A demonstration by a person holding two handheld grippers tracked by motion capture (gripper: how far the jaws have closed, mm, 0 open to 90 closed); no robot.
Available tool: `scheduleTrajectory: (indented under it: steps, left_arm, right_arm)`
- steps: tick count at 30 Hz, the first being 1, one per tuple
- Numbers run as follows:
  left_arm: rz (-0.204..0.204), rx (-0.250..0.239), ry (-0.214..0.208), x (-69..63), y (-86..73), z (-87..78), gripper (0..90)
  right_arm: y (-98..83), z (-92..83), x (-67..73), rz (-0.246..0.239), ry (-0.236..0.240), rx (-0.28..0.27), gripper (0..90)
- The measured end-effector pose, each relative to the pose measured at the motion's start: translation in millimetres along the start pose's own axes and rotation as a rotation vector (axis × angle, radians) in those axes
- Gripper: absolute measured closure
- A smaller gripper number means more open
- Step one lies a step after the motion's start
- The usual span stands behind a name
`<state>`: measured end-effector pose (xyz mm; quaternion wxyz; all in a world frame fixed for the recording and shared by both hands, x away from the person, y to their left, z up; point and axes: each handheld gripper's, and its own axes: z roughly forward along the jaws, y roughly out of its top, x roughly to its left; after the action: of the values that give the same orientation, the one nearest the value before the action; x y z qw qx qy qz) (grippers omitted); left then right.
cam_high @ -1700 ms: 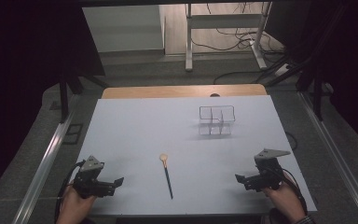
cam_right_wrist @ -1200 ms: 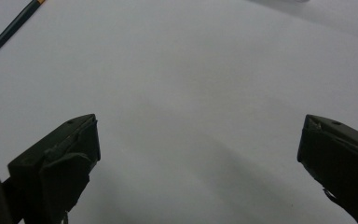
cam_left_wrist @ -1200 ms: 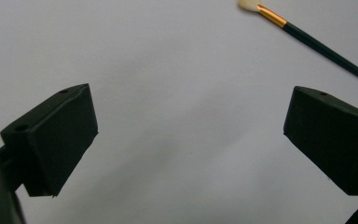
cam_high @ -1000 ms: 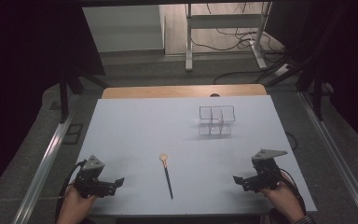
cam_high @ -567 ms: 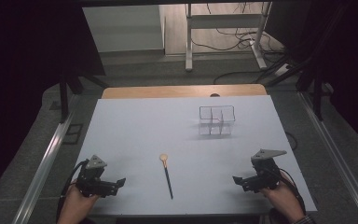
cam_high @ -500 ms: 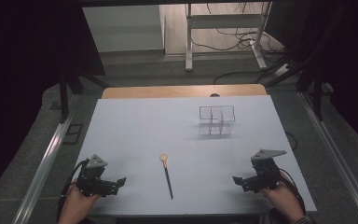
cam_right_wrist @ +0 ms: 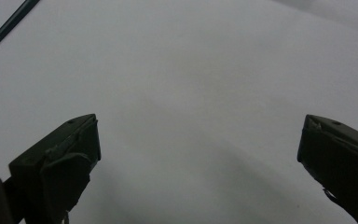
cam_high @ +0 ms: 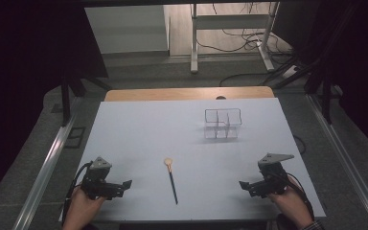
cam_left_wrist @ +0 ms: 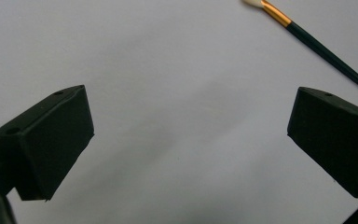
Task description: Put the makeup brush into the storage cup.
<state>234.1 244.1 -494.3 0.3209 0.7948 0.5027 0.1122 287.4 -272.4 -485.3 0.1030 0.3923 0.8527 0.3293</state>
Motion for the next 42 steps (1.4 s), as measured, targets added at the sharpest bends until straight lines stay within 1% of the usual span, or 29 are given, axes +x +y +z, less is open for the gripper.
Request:
scheduleTrajectory:
  steps: [2,7,10,13,14,17,20,22,23,24,28,29,33,36,39,40,41,42]
  left_arm:
    - [-0.002,-0.011,-0.004,-1.2,1.1,1.1,0.8]
    - [-0.017,-0.012,-0.019,-4.5,3.6,2.8,0.5]
    - [-0.011,-0.010,-0.019,-7.0,4.9,3.7,0.5]
    - [0.004,-0.008,-0.032,-13.4,7.4,6.3,0.4]
    - [0.004,-0.008,-0.032,-13.4,7.4,6.3,0.4]
    - [0.037,0.004,-0.030,-18.0,8.8,9.3,0.3]
    - [0.041,0.013,-0.037,-20.8,10.4,11.1,0.6]
    - [0.057,0.031,-0.034,-25.1,13.1,12.5,1.1]
    - [0.057,0.031,-0.034,-25.1,13.1,12.5,1.2]
    - [0.068,0.035,-0.030,-27.1,14.3,13.0,1.3]
    - [0.071,0.050,-0.031,-29.8,16.3,14.5,2.0]
    - [0.087,0.066,-0.034,-31.2,17.9,14.7,2.1]
    - [0.091,0.080,-0.043,-34.8,20.3,17.0,2.0]
    - [0.109,0.108,-0.045,-42.4,24.3,21.6,1.3]
    - [0.107,0.112,-0.052,-45.5,26.7,23.9,1.0]
    - [0.098,0.108,-0.058,-47.0,27.9,25.0,1.0]
    - [0.096,0.109,-0.074,-48.5,29.3,26.1,1.1]
    - [0.096,0.109,-0.074,-48.5,29.3,26.1,1.1]
  right_arm:
    - [-0.1,0.4,0.2,-0.002,0.001,0.003,0.0]
    - [-0.1,0.6,0.1,-0.001,0.002,0.004,0.0]
    - [-0.1,0.7,0.1,-0.002,0.002,0.005,0.0]
    - [-0.2,1.1,0.1,-0.004,0.001,0.008,0.0]
    - [-0.3,1.2,0.1,-0.004,0.001,0.009,0.0]
    - [-0.4,1.5,0.2,-0.003,0.002,0.014,0.0]
    - [-0.4,1.7,0.4,-0.003,0.004,0.015,0.0]
    - [-0.4,1.9,0.5,-0.001,0.004,0.018,0.0]
    - [-0.4,1.9,0.5,-0.001,0.004,0.018,0.0]
    - [-0.5,2.1,0.4,0.000,0.005,0.019,0.0]
    - [-0.6,2.5,0.4,0.000,0.004,0.021,0.0]
    - [-0.7,2.6,0.4,-0.001,0.005,0.022,0.0]
    - [-0.7,2.8,0.3,0.000,0.005,0.024,0.0]
    - [-0.7,2.5,0.2,0.001,0.005,0.022,0.0]
    - [-0.7,2.2,0.1,0.001,0.005,0.021,0.0]
    - [-0.7,2.1,0.1,0.001,0.005,0.020,0.0]
    - [-0.6,2.0,0.0,-0.001,0.006,0.019,0.0]
    - [-0.6,2.0,0.0,-0.001,0.006,0.019,0.0]
